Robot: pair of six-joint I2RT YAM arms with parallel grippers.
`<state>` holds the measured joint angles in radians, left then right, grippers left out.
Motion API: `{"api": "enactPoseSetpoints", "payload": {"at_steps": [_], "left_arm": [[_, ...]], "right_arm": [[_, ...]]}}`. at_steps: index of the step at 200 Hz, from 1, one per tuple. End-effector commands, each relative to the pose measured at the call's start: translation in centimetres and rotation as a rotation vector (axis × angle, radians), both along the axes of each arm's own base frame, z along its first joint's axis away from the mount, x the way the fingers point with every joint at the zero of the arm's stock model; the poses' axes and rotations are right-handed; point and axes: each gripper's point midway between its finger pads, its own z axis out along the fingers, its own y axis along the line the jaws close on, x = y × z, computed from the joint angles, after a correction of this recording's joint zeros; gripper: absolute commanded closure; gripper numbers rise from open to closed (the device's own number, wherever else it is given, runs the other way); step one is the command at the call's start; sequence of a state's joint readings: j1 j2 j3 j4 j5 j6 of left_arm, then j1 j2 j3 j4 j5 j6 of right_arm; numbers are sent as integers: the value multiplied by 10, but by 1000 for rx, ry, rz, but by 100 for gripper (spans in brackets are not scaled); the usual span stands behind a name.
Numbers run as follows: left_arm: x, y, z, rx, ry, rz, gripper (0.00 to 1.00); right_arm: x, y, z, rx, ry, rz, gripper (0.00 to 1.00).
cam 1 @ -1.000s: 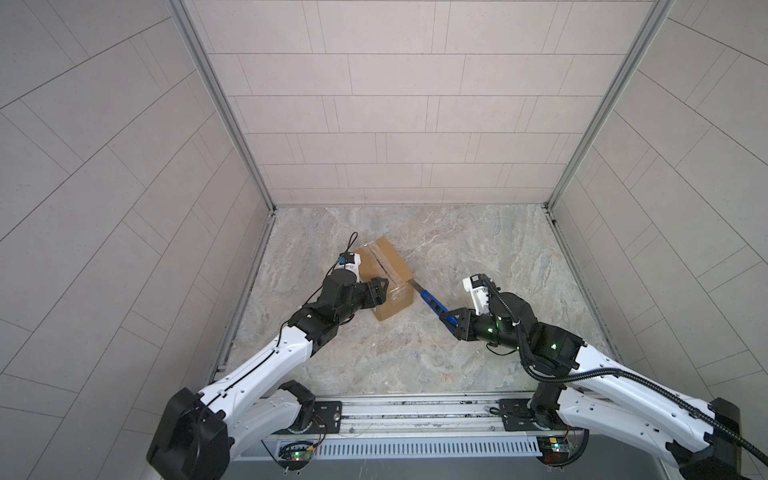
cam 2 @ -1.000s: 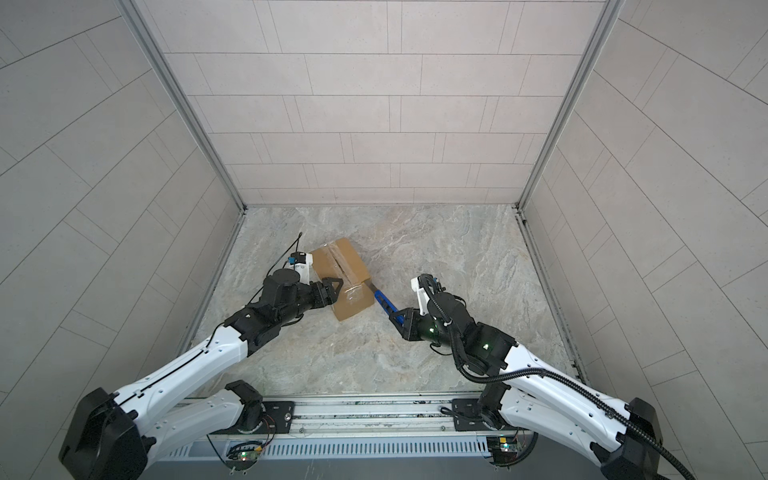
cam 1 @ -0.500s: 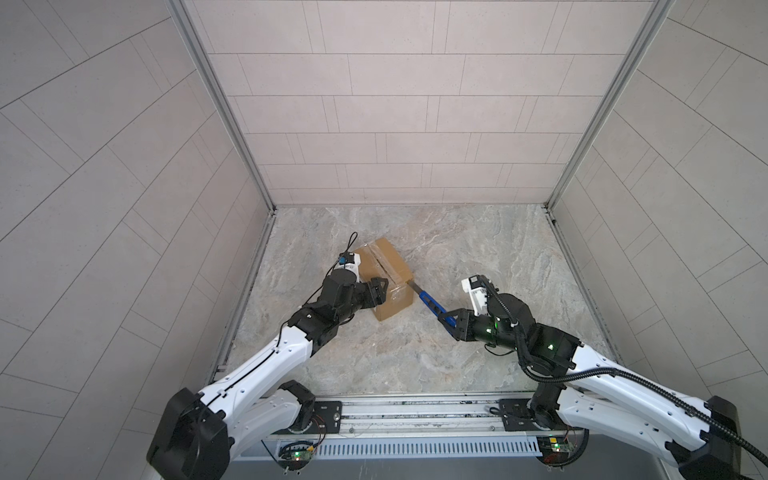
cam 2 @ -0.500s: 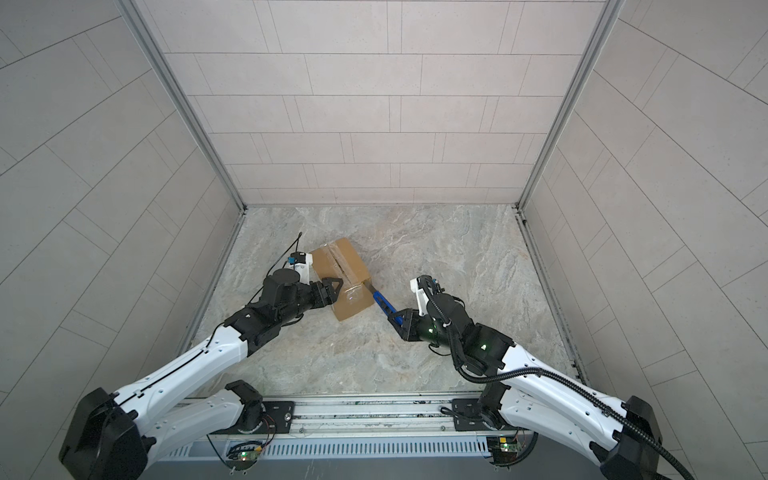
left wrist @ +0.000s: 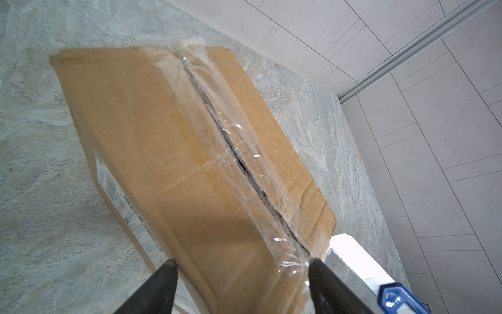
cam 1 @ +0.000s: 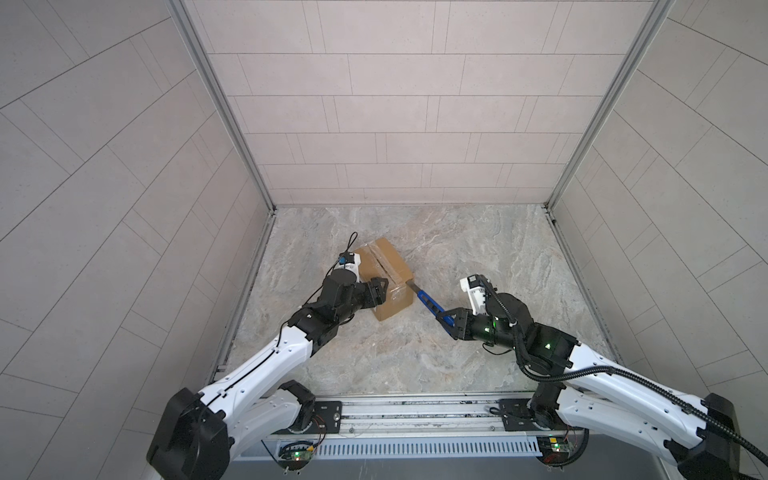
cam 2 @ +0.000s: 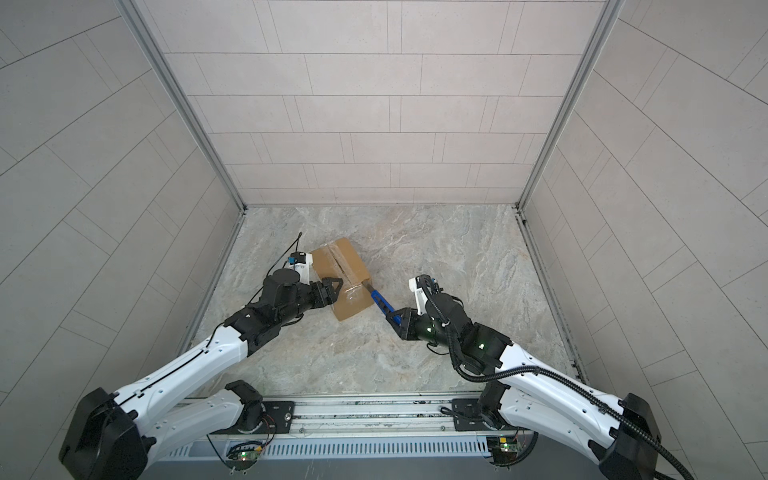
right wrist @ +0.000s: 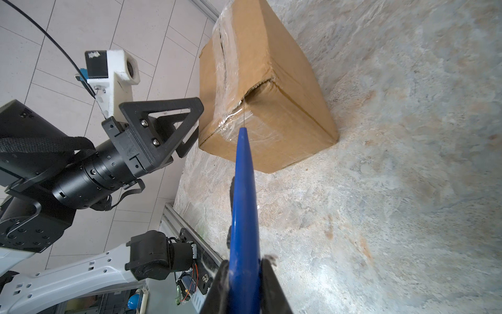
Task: Unpack the express box
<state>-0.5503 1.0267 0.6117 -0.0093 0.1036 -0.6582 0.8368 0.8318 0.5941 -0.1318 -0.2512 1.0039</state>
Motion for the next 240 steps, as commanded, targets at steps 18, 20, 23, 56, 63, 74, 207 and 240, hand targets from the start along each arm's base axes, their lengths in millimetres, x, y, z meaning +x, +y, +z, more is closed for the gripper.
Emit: {"api": "enactPoseSetpoints", "payload": {"at_steps": [18,20,23,56,63,74,207,240], "left_arm": [[4,0,1,-12,-11,9,22],[4,0,1,-13,-12,9,22],[4,0,1,-13,-10,8,22],[5,-2,0,-20,-11,6,22],[4,-2,0,-23,-10,4,22],[5,-3,1,-29,-11,4,22],[4,-6,2,-64,-20,-3,22],[4,-8,1,-80,-15,-3,22]], "right_arm": [[3,3,8,53,2,-11,100],[3,4,8,55,2,-11,100],[3,4,7,55,5,-13,100],[5,10,6,90,27,-12,100],[5,11,5,94,34,-12,100],[6,12,4,98,42,-13,100],[10,27,23,221,62,-3,100],[12,31,18,222,78,-5,100]]}}
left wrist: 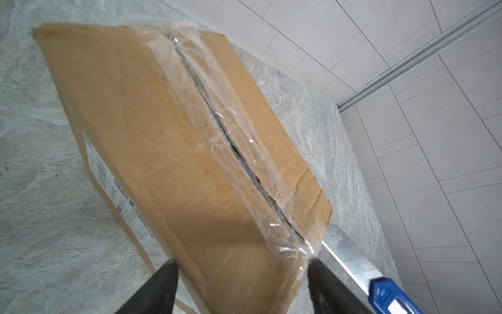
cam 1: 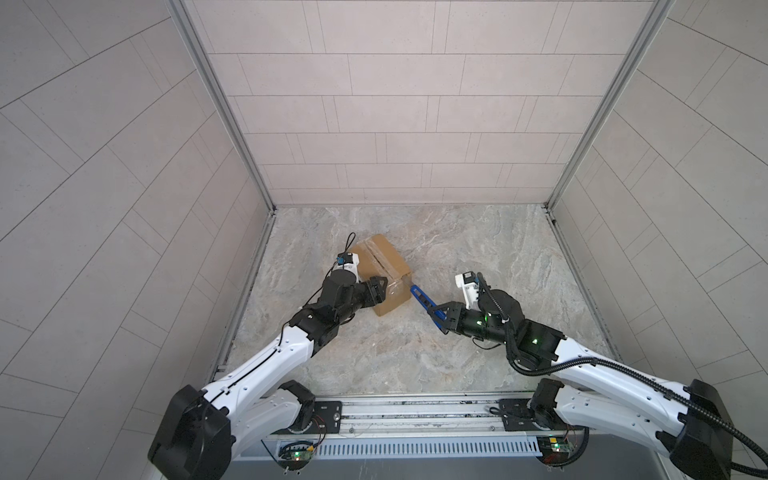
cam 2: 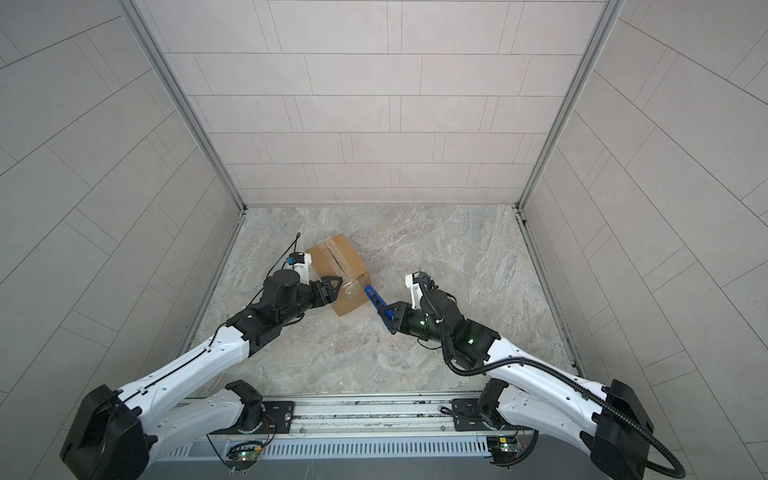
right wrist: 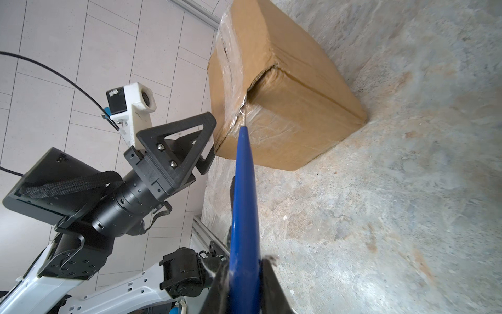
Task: Unpack the express box
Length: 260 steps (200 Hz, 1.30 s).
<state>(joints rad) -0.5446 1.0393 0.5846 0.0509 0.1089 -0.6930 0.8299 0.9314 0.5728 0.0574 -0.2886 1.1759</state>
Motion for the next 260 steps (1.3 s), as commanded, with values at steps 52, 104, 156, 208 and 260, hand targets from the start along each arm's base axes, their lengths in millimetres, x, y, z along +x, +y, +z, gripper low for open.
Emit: {"api": "enactPoseSetpoints", "payload": {"at_steps": [52,104,156,208,260], "left_arm": [[1,-7,4,-44,-15,-19,22],[2,-8,6,-52,-20,-22,22],[3,-10,6,-67,-22,-23,22],[4,-9,3,-59,-16,-16,22],[5,-10,3,-63,-16,-19,22]], "right_arm": [[-1,8,30,124,-35,19,100],[1,13,34,174,-10,14,100],[3,15,4,127,61,1,100],[3,14,27,188,17,6,100],[3,14,33,204,18,2,100]]}}
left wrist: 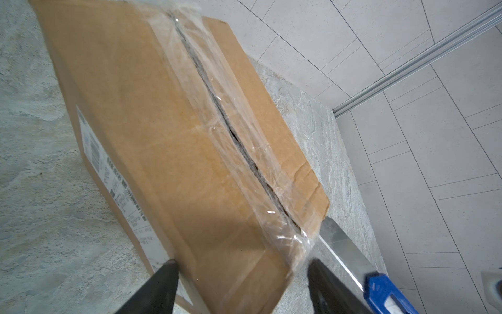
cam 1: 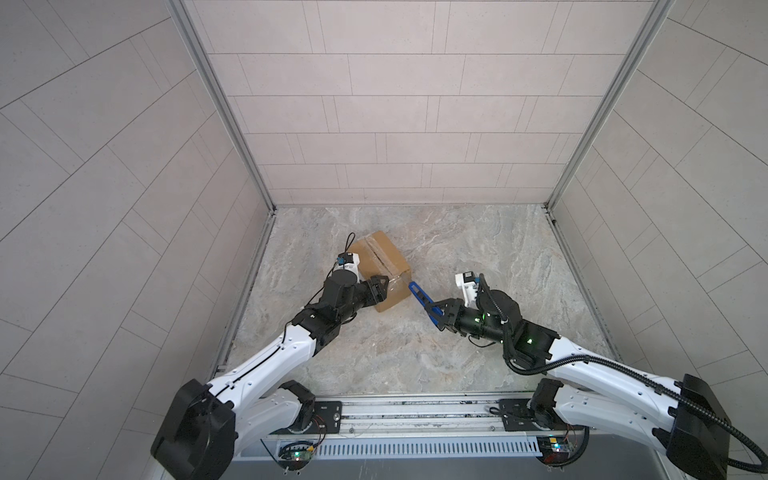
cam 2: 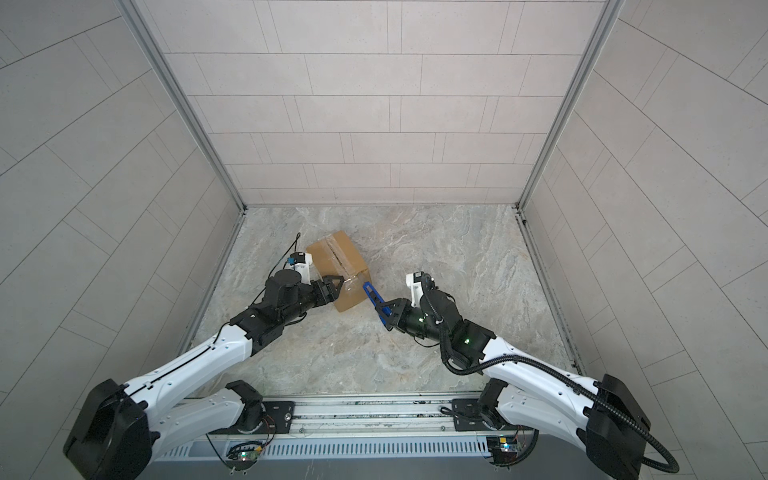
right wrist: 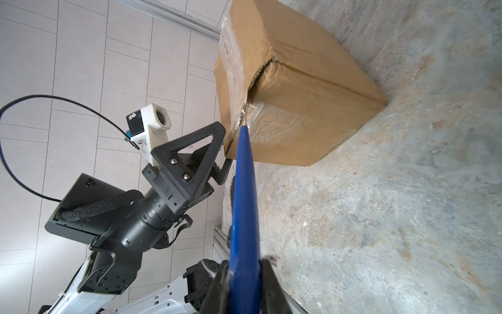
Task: Unpack the express box
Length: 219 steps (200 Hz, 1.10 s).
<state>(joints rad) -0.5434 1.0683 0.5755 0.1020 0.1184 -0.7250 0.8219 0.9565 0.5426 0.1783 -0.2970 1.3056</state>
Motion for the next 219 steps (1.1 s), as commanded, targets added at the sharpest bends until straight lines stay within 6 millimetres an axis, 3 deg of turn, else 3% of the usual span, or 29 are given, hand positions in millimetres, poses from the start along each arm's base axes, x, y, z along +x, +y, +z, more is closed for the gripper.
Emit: {"api": "enactPoseSetpoints", "payload": {"at_steps": [1,54,96,131,185,193,219], "left_arm": [[1,-7,6,-29,-25,-27,22],[0,-7,11,-36,-35,-29,22],[1,-5,10,-26,-34,-24,22],[1,-5,11,-18,-36,-22,22],[5,6,19,-9,-48,-4,21],[11,17,21,-11,-51,27,21],[16,27,26,12,-60,42,19]], "right_arm": [[-4,9,28,89,-46,41,100],[4,19,-4,35,13,41,100],[8,24,7,71,-13,42,100],[11,14,26,95,-70,1,100],[13,0,-8,-13,-38,-34,100],[15,0,-10,-11,-39,-37,100],[20,0,-10,-3,-47,-45,100]]}}
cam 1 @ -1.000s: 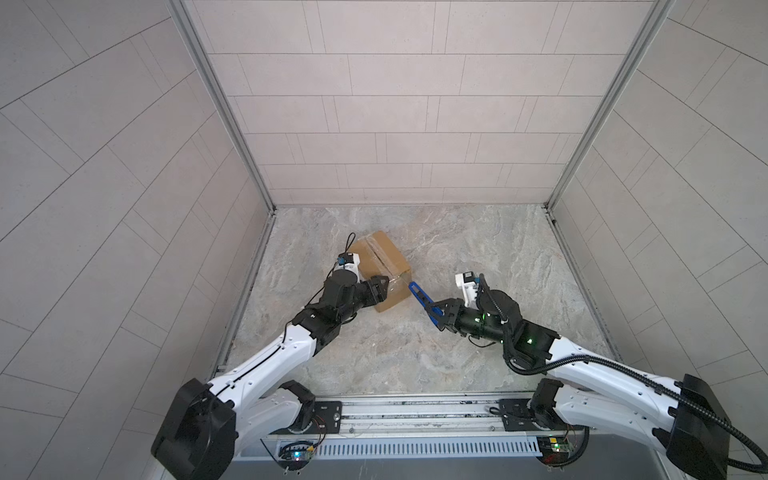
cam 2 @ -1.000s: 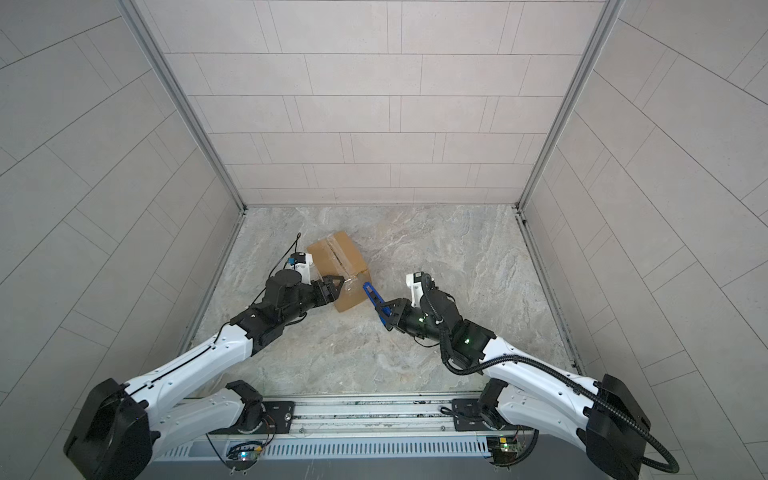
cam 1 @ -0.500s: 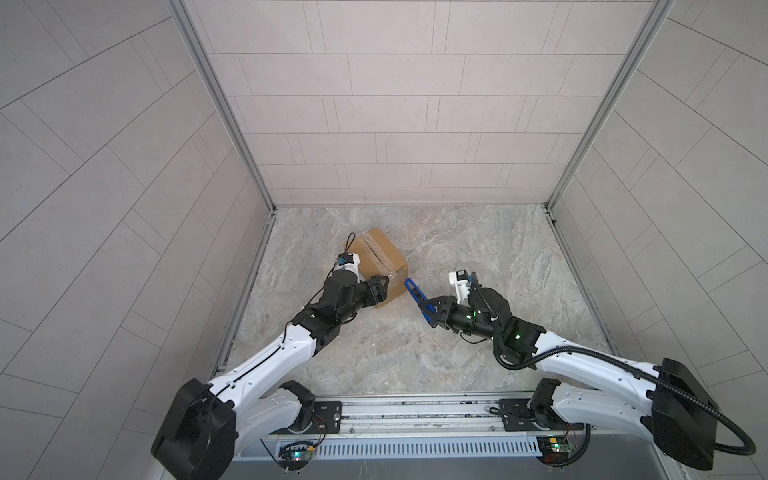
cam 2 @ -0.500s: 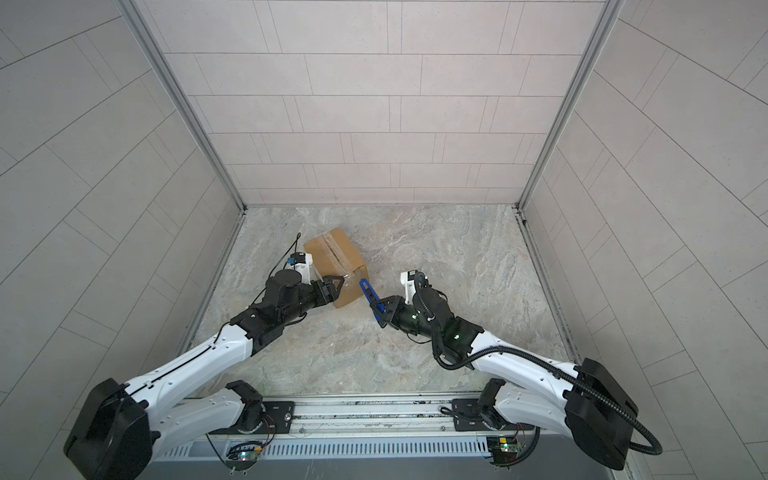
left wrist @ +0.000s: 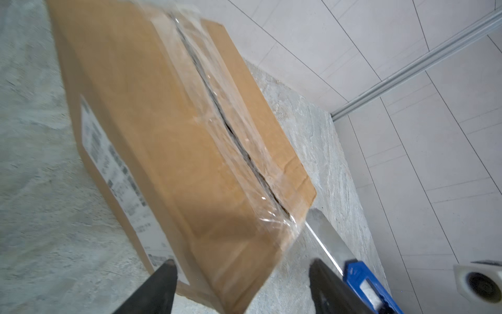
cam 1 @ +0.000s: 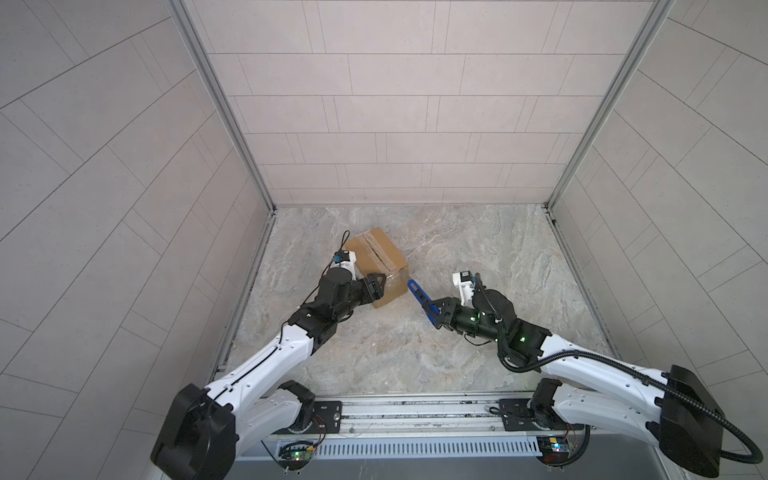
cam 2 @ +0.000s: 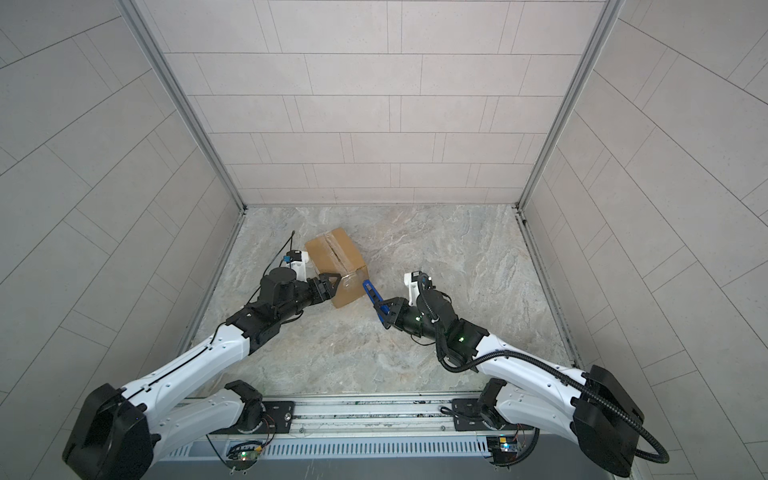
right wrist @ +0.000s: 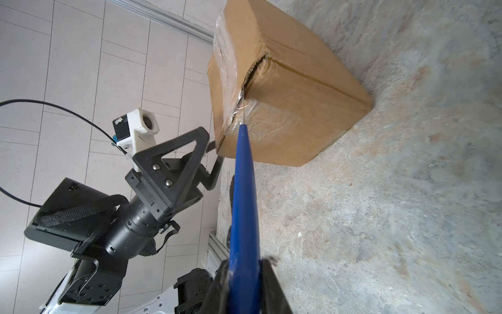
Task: Unpack the express box
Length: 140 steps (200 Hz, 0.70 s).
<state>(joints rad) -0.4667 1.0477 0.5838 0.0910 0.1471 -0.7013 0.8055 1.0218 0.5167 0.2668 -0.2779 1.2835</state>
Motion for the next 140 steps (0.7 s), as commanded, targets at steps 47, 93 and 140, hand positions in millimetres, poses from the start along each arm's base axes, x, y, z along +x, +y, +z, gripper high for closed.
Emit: {"api": "enactPoseSetpoints", "payload": {"at_steps": [47,93,140], "left_arm": [[22,11,11,76,-18,-2,20],[34,7,3,109,2,-17,23],[35,7,-7,120,23,-25,24]], "right_arm": [[11,-2,7,29,-36,-25,100],[16,3,10,69,-32,-24,100],[16,13,20,125,-15,5,100]]}}
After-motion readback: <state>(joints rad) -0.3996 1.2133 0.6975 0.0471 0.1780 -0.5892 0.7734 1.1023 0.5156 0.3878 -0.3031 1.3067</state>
